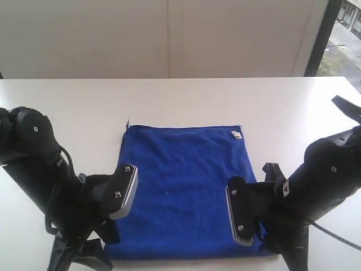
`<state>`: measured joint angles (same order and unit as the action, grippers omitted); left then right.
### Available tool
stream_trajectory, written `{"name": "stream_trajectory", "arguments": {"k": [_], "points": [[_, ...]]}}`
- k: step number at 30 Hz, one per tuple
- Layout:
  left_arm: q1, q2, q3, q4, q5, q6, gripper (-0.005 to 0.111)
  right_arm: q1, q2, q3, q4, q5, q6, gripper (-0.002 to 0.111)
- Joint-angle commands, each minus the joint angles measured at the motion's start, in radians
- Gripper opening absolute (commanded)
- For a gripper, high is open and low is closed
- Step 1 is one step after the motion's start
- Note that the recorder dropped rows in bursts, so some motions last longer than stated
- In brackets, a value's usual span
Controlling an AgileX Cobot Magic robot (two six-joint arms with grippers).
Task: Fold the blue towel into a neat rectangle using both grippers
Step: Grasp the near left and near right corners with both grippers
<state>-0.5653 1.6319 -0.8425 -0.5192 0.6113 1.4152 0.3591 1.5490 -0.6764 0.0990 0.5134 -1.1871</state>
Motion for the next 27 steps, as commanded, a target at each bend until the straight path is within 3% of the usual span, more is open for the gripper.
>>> {"name": "stream_trajectory", "arguments": {"k": [1, 6, 27], "points": [[-0.005, -0.002, 0.035, -0.018, -0.054, 0.058, 0.052, 0.001, 0.027, 0.009, -0.022, -0.035, 0.039, 0.050], [-0.005, 0.000, 0.044, -0.031, -0.122, 0.061, 0.052, 0.001, 0.031, 0.015, -0.099, -0.059, 0.148, 0.050], [-0.005, 0.078, 0.044, -0.080, -0.137, 0.117, 0.052, 0.001, -0.052, 0.017, -0.099, 0.066, 0.151, 0.057]]}}
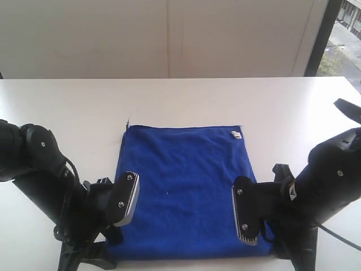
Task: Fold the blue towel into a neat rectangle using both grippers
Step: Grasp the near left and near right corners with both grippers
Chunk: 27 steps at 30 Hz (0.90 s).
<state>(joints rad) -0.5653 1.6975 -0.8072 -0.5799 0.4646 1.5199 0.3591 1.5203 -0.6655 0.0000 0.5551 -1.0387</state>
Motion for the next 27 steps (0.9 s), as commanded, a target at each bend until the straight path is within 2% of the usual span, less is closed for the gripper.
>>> {"name": "stream_trajectory", "arguments": {"k": [1, 15, 20, 27], "points": [[-0.005, 0.015, 0.009, -0.019, 0.010, 0.012, 0.052, 0.001, -0.023, 0.012, 0.000, 0.019, 0.003, 0.057], [-0.005, 0.019, 0.009, -0.019, 0.005, 0.012, 0.052, 0.001, -0.008, 0.097, 0.008, -0.143, -0.015, 0.056], [-0.005, 0.019, 0.009, -0.019, 0.005, 0.012, 0.052, 0.001, 0.012, 0.097, 0.008, -0.158, -0.011, 0.052], [-0.005, 0.036, 0.009, 0.014, 0.010, 0.012, 0.052, 0.001, 0.047, 0.097, 0.008, -0.158, -0.011, 0.052]]}}
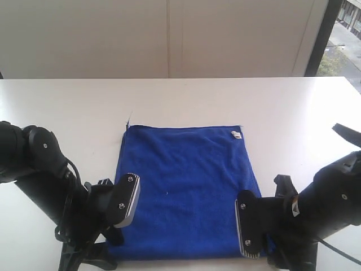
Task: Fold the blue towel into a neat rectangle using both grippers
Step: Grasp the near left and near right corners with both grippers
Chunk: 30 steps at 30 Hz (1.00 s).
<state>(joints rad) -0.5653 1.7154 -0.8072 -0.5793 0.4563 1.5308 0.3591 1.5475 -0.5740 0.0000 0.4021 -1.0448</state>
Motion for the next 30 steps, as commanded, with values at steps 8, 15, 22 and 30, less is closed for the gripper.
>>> {"name": "stream_trajectory", "arguments": {"k": [8, 15, 22, 30], "points": [[-0.005, 0.019, 0.009, 0.013, 0.037, -0.003, 0.026, 0.001, 0.021, 0.005, 0.011, -0.002, -0.005, 0.037], [-0.005, 0.019, 0.009, 0.013, 0.063, -0.012, 0.000, 0.001, -0.028, 0.005, 0.011, 0.021, -0.004, 0.005], [-0.005, 0.014, 0.009, 0.011, 0.096, -0.029, 0.000, 0.001, -0.094, 0.005, 0.011, 0.129, 0.020, 0.000], [-0.005, -0.097, 0.009, 0.011, 0.097, -0.085, 0.000, 0.001, -0.137, 0.003, 0.011, 0.189, 0.058, 0.000]]}}
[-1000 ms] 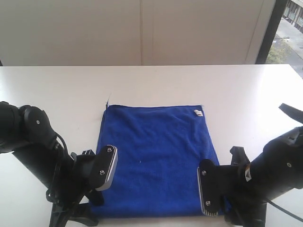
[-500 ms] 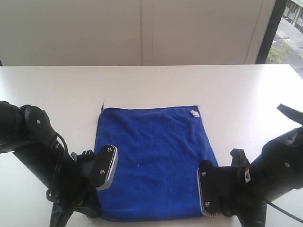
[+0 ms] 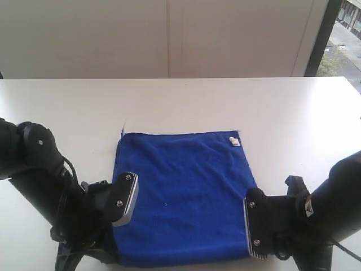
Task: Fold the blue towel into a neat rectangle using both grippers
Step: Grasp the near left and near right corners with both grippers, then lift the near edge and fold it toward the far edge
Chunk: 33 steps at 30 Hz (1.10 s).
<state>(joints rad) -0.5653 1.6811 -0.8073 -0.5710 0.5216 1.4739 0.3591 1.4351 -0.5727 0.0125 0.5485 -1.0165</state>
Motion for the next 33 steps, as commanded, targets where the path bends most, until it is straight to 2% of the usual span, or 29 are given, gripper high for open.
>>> {"name": "stream_trajectory", "arguments": {"k": [1, 15, 27, 33], "points": [[-0.005, -0.078, 0.009, 0.003, 0.032, -0.035, 0.000, 0.001, -0.032, 0.000, -0.002, 0.049, 0.043, 0.000], [-0.005, -0.195, 0.009, 0.005, 0.022, -0.065, 0.000, 0.001, -0.108, -0.073, -0.002, 0.103, 0.106, 0.000], [-0.005, -0.216, 0.009, 0.005, -0.158, -0.113, 0.000, 0.001, -0.112, -0.135, -0.054, 0.005, 0.244, 0.000], [-0.005, -0.216, 0.009, 0.005, -0.300, -0.113, 0.000, 0.001, -0.090, -0.136, -0.236, -0.082, 0.457, 0.000]]}}
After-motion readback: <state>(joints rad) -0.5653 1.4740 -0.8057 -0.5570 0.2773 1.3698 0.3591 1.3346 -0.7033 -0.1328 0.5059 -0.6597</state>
